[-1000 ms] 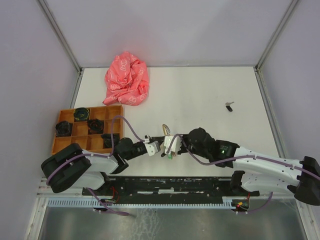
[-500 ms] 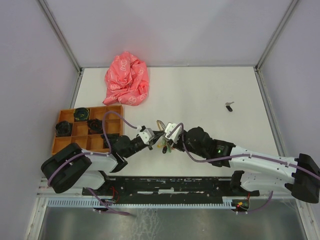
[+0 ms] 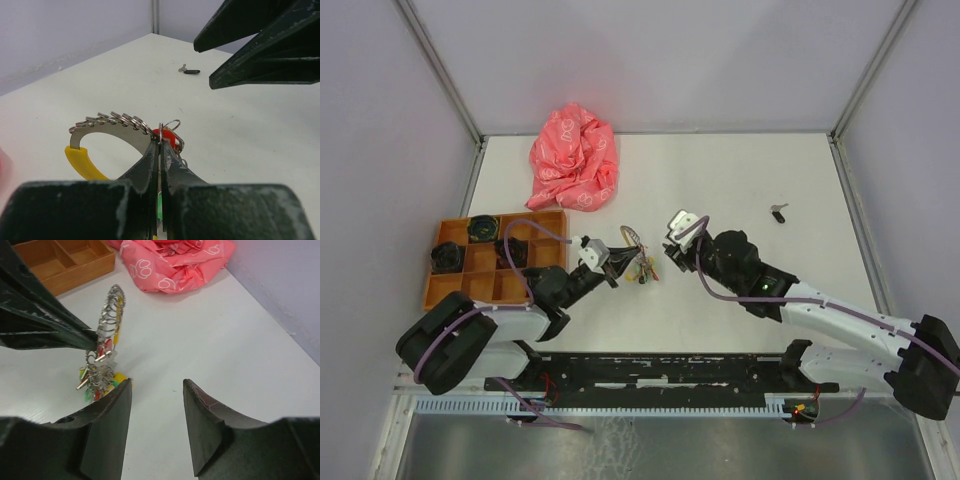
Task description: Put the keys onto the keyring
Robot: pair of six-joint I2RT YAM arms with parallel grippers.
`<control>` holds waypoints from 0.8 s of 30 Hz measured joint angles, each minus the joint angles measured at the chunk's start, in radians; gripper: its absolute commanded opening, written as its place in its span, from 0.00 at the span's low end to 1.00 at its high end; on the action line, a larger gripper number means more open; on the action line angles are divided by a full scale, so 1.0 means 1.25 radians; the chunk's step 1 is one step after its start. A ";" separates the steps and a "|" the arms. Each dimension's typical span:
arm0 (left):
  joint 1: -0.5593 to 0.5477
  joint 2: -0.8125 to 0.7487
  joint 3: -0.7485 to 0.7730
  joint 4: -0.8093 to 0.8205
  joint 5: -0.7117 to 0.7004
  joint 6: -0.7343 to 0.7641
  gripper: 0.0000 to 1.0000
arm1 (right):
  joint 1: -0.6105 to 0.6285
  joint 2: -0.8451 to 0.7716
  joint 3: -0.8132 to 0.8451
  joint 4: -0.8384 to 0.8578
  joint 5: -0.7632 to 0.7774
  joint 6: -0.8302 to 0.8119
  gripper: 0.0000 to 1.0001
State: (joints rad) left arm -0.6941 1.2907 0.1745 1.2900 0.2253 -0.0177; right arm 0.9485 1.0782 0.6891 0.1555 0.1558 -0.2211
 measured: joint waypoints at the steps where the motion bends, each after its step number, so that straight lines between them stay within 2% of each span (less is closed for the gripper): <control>1: 0.004 -0.003 0.000 0.000 0.004 -0.004 0.03 | -0.020 0.000 0.000 0.009 -0.017 -0.001 0.56; 24: 0.022 -0.034 0.093 -0.027 0.056 -0.014 0.03 | -0.132 0.066 0.106 0.013 -0.316 -0.041 0.41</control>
State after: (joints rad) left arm -0.6670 1.2476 0.2905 1.2556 0.2947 -0.0357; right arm 0.7830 1.1610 0.8219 0.1722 -0.2394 -0.2726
